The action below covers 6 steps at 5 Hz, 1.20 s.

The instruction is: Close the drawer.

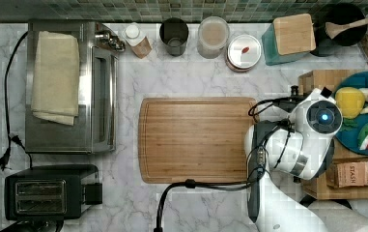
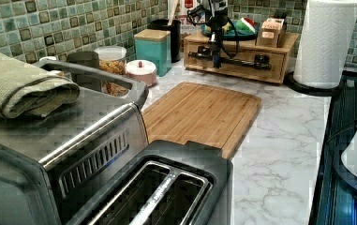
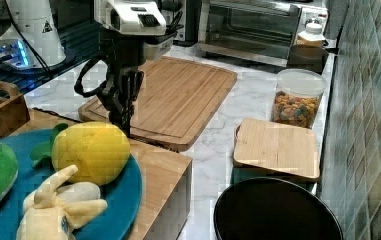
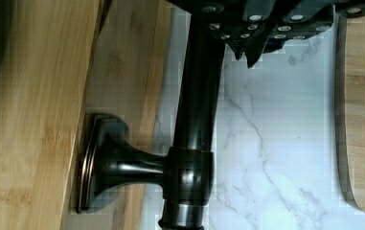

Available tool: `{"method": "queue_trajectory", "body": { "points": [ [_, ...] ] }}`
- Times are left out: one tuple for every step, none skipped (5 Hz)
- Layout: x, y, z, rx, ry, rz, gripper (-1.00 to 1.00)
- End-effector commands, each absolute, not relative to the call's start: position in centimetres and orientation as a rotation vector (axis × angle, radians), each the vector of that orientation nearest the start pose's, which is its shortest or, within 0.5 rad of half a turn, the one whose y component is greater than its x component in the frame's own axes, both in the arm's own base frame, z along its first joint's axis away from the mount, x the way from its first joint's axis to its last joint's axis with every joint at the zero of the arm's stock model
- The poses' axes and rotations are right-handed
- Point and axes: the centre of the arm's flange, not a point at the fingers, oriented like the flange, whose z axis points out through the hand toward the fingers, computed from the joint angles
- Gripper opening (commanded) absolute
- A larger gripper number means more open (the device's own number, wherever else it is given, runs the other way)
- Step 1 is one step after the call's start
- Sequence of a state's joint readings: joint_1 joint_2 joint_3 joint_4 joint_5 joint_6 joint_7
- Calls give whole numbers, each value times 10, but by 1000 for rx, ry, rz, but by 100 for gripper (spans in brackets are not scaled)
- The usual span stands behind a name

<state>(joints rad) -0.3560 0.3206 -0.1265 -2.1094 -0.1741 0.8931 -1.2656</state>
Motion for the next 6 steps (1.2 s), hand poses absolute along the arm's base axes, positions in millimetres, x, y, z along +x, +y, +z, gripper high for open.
{"method": "queue_trajectory", "body": {
  "points": [
    [488, -397, 327, -3452, -13, -134, -100],
    [488, -397, 327, -3452, -13, -134, -100],
    [488, -397, 327, -3452, -13, -134, -100],
    [488, -397, 327, -3452, -13, -133, -100],
    [488, -397, 327, -3452, -13, -133, -100],
    [488, -397, 327, -3452, -13, -133, -100]
  ]
}}
